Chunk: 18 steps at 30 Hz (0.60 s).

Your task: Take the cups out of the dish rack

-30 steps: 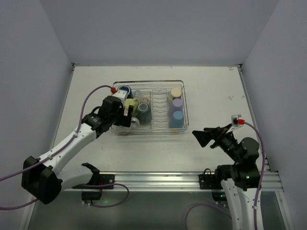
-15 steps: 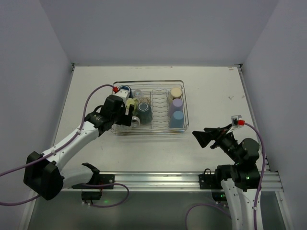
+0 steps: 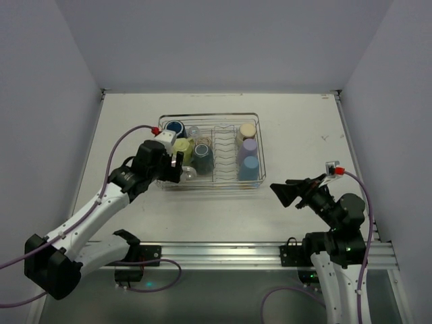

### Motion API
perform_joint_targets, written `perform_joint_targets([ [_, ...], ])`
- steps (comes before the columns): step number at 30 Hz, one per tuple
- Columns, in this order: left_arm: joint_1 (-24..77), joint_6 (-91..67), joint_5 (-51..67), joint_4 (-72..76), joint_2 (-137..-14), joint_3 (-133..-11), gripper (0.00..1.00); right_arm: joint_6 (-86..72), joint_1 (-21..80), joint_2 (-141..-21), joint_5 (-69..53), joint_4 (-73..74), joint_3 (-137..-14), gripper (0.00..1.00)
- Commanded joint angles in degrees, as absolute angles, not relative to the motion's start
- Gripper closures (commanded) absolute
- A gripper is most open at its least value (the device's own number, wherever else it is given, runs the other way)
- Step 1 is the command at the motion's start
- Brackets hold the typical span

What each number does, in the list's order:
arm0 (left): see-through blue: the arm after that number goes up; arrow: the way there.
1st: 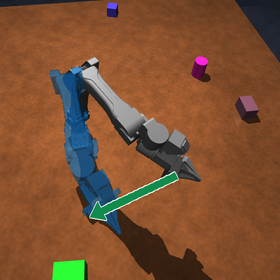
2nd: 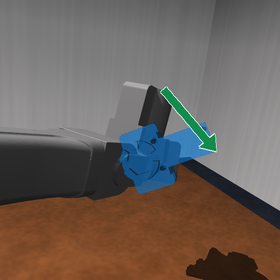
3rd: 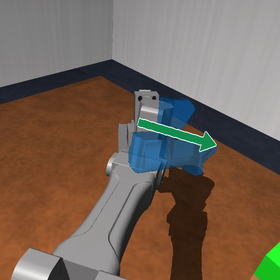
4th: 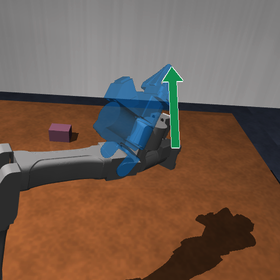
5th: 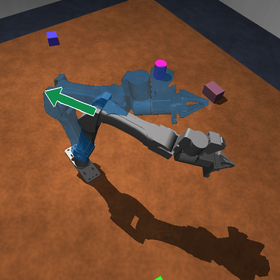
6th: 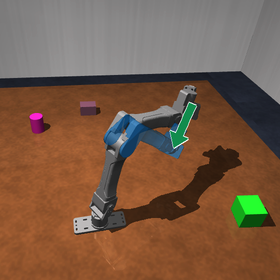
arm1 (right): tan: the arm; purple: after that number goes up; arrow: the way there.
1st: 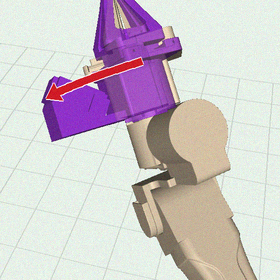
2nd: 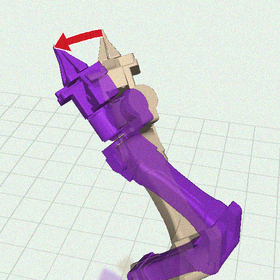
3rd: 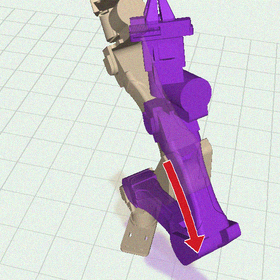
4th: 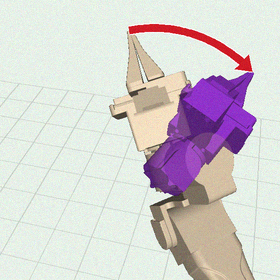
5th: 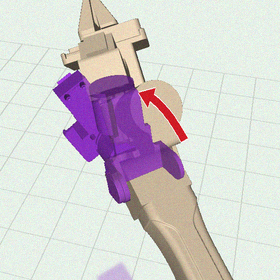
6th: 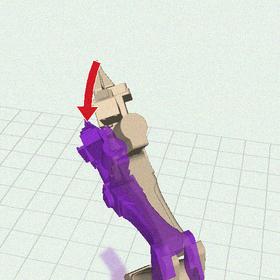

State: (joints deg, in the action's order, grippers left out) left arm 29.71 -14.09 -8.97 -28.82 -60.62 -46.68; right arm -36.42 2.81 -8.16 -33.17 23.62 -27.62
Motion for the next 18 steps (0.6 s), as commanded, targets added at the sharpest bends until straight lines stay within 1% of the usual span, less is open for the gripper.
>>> perform_joint_targets([
  [1,30.1,-15.5,-5.6,-26.7,-54.7,-48.2,1.0,-39.5,2.5,-9.4,-36.1,20.6,-28.6,0.01],
  [7,30.1,-15.7,-5.9,-26.6,-50.1,-49.1,1.0,-43.5,2.5,-11.9,-39.1,15.1,-27.7,0.06],
  [14,30.1,-16.3,-6.0,-26.1,-46.7,-49.7,1.0,-47.5,3.3,-15.2,-40.1,8.0,-27.2,0.07],
  [17,30.1,-16.9,-5.4,-25.5,-45.1,-50.7,1.0,-48.5,5.9,-17.7,-39.7,2.9,-27.7,0.07],
  [18,30.1,-17.0,-5.3,-25.1,-44.5,-51.1,1.0,-48.3,8.4,-20.0,-38.9,1.1,-28.3,0.07],
])
